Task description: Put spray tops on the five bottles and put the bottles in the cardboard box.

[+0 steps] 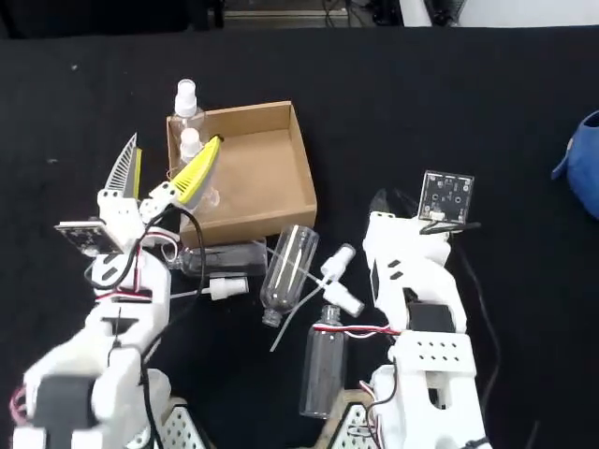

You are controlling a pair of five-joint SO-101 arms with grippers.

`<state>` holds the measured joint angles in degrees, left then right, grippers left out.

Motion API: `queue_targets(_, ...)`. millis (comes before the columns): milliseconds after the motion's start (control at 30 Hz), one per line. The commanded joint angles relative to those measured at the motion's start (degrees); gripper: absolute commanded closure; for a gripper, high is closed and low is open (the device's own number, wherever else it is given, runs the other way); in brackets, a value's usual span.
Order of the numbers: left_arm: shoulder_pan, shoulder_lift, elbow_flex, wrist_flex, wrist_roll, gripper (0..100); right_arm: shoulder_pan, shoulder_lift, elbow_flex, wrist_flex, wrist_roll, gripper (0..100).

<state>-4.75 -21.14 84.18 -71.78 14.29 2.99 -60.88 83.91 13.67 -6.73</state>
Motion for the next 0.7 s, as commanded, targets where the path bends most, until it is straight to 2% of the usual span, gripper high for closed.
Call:
queue_targets(0,1.36,-13.45,1.54,9.85,-0.09,89,-0.97,-1.80,-0.31,-1.76,0.18,95.2)
queue_targets(33,1.45,-16.09,2.07,12.04,0.09,96,-0.97,-1.80,-0.31,-1.76,0.18,95.2)
queue_targets(67,1.45,-18.64,2.42,14.24,0.18,98,-0.97,-1.80,-0.31,-1.76,0.18,95.2)
queue_targets(133,1.89,-23.21,2.77,19.78,0.00,92,-0.97,-1.80,-0.31,-1.76,0.18,95.2)
queue_targets(233,2.42,-29.71,2.51,32.26,0.09,98,-0.97,-1.80,-0.31,-1.76,0.18,95.2)
queue_targets(500,3.65,-47.91,-1.89,66.02,0.26,97,-1.23,-1.80,-0.57,-1.76,0.18,95.2)
queue_targets(667,3.82,-58.29,-2.51,79.12,0.09,97,-1.32,-1.80,-0.66,-1.76,0.26,95.2)
